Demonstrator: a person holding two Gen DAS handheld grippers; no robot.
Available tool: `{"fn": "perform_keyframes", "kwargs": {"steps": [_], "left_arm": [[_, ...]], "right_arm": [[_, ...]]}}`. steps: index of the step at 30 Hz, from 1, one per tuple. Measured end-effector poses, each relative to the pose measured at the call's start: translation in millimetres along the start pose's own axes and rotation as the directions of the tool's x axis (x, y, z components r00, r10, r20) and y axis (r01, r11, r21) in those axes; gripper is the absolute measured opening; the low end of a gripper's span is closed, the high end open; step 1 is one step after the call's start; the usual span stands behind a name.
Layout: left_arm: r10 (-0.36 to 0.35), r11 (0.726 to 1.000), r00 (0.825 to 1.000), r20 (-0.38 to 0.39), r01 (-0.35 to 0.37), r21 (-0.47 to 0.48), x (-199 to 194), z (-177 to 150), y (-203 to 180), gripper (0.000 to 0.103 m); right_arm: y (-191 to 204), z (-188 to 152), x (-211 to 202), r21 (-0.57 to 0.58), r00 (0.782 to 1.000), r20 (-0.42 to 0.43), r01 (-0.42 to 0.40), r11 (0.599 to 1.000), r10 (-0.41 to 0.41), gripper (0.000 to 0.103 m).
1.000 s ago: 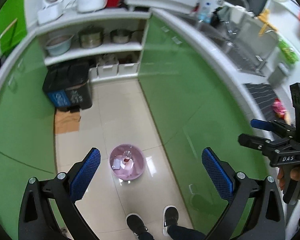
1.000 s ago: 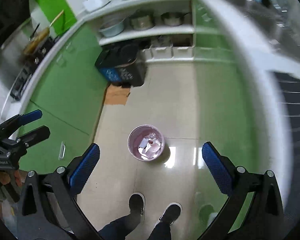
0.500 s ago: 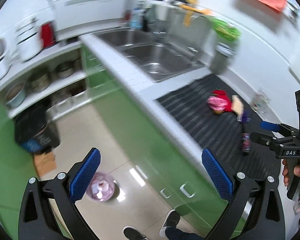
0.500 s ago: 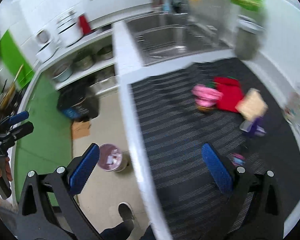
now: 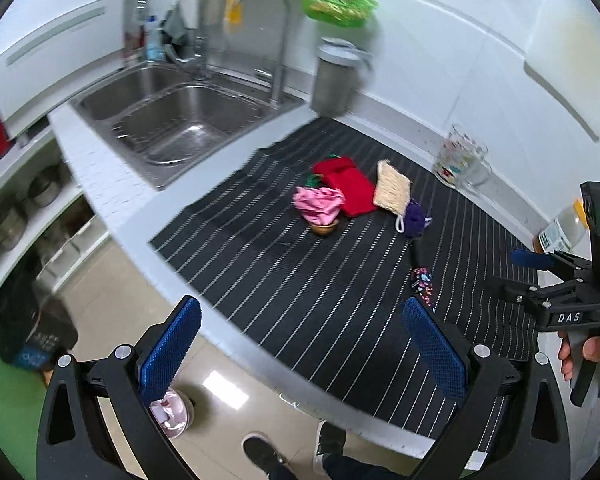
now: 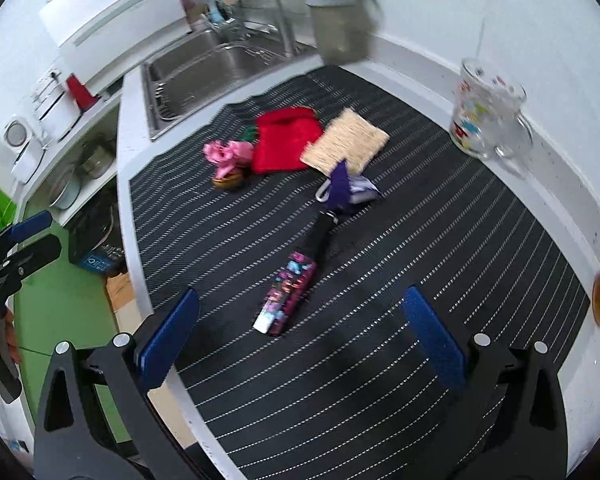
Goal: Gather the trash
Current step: 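Grasp the patterned tube with the right tool while the left tool grasps the pink tissue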
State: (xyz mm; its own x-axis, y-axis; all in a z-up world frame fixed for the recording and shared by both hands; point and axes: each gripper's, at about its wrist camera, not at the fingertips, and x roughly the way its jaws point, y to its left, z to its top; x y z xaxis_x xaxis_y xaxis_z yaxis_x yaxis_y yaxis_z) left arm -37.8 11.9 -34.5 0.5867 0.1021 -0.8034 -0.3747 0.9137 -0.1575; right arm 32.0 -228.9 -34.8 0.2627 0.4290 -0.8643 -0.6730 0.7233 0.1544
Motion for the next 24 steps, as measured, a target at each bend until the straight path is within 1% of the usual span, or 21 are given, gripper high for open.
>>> {"fn": "perform_keyframes", "kwargs": {"steps": [6,9,15,17,19,21,23,24], "left_arm": [[-0.036,0.997,0.998,-0.043,0.039,0.060,31.4,17.5,-1.9,0.097],[-0.050,0.996,0.997,-0.059,0.054,0.073,43.3,26.0,2.0,0.097],[-0.069,0.994,0.994,-0.084,0.077,0.084,61.9,37.5,13.7,0.097],[-0.075,0.993,0.993,-0.095,0.084,0.084,68.3,39.4,18.6,0.097],[-0.085,0.992,0.991,-0.104,0.094,0.085,73.5,41.1,22.0,0.097],[-0.092,0.991,0.990,-0.110,0.101,0.085,77.7,42.3,23.4,0.097],[-0.097,0.990,0.988,-0.117,0.108,0.086,81.0,42.8,24.3,0.097],[-0.101,0.990,0.988,-0.119,0.111,0.085,82.4,43.4,24.5,0.097]], "right_arm": [[0.3,3.7,31.9,0.071,0.998,-0.048,0.033,0.997,-0.029,0.100],[5.2,6.4,55.6,0.097,0.996,-0.083,0.049,0.994,-0.041,0.100],[7.0,6.8,89.4,0.150,0.990,-0.140,0.055,0.987,-0.034,0.099],[5.8,6.6,97.5,0.163,0.987,-0.158,0.059,0.985,-0.033,0.084],[5.6,6.6,104.6,0.169,0.984,-0.176,0.069,0.983,-0.039,0.081],[5.7,8.3,106.2,0.166,0.984,-0.173,0.078,0.983,-0.049,0.076],[5.2,10.7,105.6,0.163,0.983,-0.170,0.090,0.982,-0.062,0.053],[5.4,12.0,105.5,0.158,0.983,-0.172,0.096,0.983,-0.069,0.047]]}}
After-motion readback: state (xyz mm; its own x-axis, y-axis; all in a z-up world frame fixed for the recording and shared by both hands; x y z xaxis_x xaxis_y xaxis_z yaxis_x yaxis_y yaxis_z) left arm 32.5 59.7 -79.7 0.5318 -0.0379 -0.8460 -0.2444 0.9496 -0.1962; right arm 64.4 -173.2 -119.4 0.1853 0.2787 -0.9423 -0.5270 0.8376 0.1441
